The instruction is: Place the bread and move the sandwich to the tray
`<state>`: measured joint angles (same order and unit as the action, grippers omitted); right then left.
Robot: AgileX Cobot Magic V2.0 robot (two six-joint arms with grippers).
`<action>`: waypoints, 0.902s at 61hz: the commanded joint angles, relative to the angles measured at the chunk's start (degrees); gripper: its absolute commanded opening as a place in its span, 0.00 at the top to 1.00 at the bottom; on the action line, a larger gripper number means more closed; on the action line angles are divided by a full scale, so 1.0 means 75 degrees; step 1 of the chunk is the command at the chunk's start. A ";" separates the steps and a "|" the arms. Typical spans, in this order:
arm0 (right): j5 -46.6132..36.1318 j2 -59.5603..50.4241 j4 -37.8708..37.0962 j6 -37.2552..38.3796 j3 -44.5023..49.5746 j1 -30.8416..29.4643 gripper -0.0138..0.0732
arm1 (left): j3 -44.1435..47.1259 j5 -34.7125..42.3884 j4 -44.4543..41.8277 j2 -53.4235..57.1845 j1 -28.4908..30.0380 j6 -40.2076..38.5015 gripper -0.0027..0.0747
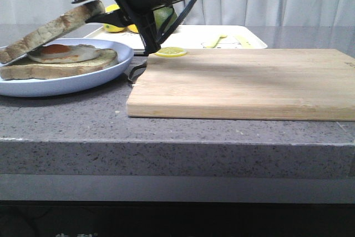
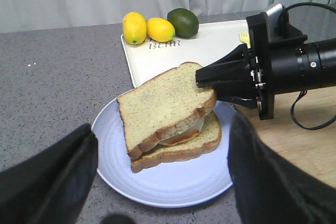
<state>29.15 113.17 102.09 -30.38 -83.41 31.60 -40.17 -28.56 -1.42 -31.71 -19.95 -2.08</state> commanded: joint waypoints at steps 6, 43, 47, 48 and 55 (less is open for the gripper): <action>0.0441 -0.0631 -0.0603 -0.0068 -0.0242 -0.0148 0.28 | -0.0217 0.0650 -0.0006 -0.0079 -0.0056 -0.0063 0.30; 0.1879 -0.4041 -0.7331 0.0435 0.0262 -0.0736 0.27 | -0.0217 0.0650 0.0007 -0.0079 -0.0056 -0.0063 0.30; 0.1851 -0.4621 -0.8227 0.0681 0.0553 -0.0736 0.27 | -0.0217 0.0650 0.0007 -0.0079 -0.0056 -0.0063 0.30; 0.1836 -0.4740 -0.8397 0.0717 0.0625 -0.0736 0.27 | -0.0217 0.0650 0.0007 -0.0079 -0.0056 -0.0063 0.30; 0.1683 -0.5781 -0.9634 0.1031 0.1380 -0.0736 0.27 | -0.0217 0.0583 0.0007 -0.0079 -0.0056 -0.0063 0.30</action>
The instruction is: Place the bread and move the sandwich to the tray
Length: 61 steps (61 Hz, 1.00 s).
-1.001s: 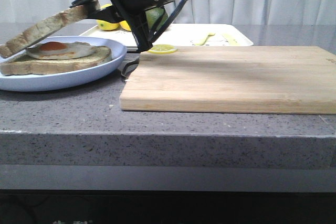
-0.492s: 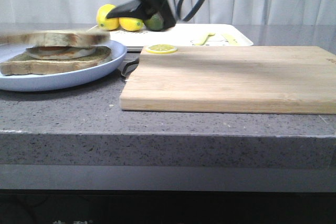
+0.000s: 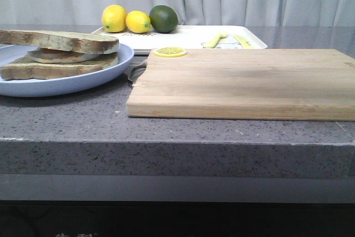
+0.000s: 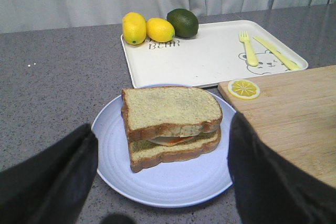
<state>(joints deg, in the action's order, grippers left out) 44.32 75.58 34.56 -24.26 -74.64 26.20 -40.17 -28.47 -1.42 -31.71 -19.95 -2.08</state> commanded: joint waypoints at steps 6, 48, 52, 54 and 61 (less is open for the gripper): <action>-0.0665 -0.1668 -0.1108 0.0237 0.0986 -0.0015 0.27 | -0.0217 0.0426 0.0007 -0.0079 -0.0056 -0.0063 0.30; -0.1558 -0.3665 -0.1712 0.0237 0.3280 -0.0025 0.27 | -0.1266 -0.2551 -0.1339 -0.1138 0.0027 -0.0063 0.30; -0.1550 -0.3647 -0.1712 0.0237 0.3280 -0.0025 0.27 | -0.1460 -0.2726 -0.1481 -0.1531 0.0119 -0.0063 0.30; -0.1550 -0.3647 -0.1712 0.0237 0.3280 -0.0025 0.27 | -0.1569 -0.2787 -0.1536 -0.1816 0.0207 -0.0063 0.30; -0.1550 -0.3647 -0.1712 0.0237 0.3280 -0.0025 0.27 | -0.2054 -0.3005 -0.1502 -0.2939 0.0691 -0.0063 0.30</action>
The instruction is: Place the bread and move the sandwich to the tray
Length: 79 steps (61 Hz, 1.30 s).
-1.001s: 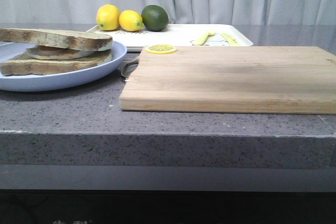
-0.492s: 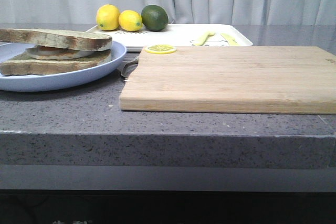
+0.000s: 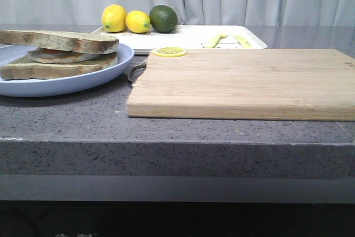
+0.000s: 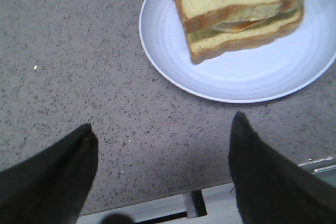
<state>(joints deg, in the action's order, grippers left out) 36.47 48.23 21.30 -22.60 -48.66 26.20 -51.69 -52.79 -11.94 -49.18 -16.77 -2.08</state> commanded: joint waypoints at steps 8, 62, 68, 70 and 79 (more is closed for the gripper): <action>-0.0503 -0.0001 0.0055 0.0016 -0.0184 -0.0025 0.27 | -0.1150 0.0226 0.0343 -0.1714 0.1043 0.0142 0.30; -0.0503 -0.0001 0.0055 0.0016 -0.0184 -0.0025 0.27 | -0.2730 0.0051 0.5872 -0.5970 0.3263 0.2958 0.53; -0.0496 -0.0001 0.0055 0.0016 -0.0184 -0.0025 0.27 | -0.2730 0.0105 0.5872 -0.5970 0.3263 0.2958 0.69; -0.0496 -0.0001 0.0055 0.0016 -0.0184 -0.0025 0.27 | -0.2730 0.0105 0.5872 -0.5970 0.3263 0.2978 0.75; -0.0480 -0.0001 0.0055 0.0016 -0.0184 -0.0025 0.27 | -0.2730 0.0071 0.5872 -0.5970 0.3263 0.3126 0.96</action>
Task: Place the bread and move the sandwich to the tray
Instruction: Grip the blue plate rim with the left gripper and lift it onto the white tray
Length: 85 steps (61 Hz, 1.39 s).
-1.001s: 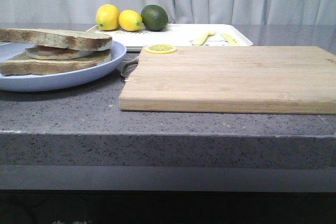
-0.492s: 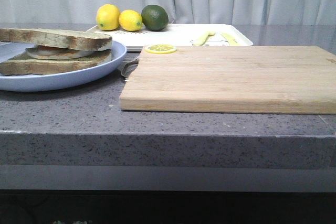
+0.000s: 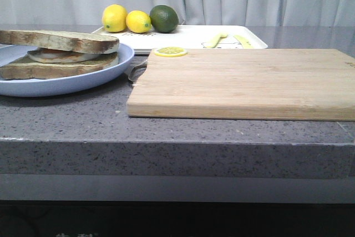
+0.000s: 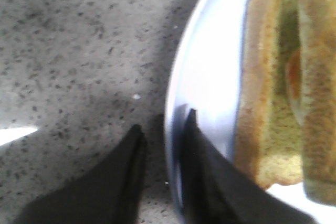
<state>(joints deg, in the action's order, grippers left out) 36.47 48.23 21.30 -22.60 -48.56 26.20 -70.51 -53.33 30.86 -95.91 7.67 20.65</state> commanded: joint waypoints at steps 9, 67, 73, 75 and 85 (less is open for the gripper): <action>-0.0472 -0.0001 0.0055 0.0016 -0.0197 -0.0025 0.27 | -0.0221 0.0093 0.0357 0.0289 0.0003 0.0107 0.99; -0.0459 -0.0001 0.0055 0.0016 -0.0197 -0.0025 0.27 | -0.4197 -0.0275 0.2337 -0.1172 -0.1119 -0.0685 0.99; -0.0459 -0.0001 0.0055 0.0016 -0.0197 -0.0025 0.27 | -0.5003 -0.0276 0.2337 -0.1813 -0.1150 -0.1385 0.99; -0.0459 -0.0001 0.0055 0.0016 -0.0197 -0.0025 0.27 | -0.5227 -0.0293 0.2337 -0.2055 -0.1150 -0.1493 0.99; -0.0457 -0.0001 0.0055 0.0016 -0.0197 -0.0025 0.27 | -0.6488 -0.0325 0.2337 -0.3124 -0.1150 -0.2236 0.99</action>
<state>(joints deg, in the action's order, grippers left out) 36.47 48.36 21.30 -22.60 -48.56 26.20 -113.39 -57.30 43.06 -120.18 -0.58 8.06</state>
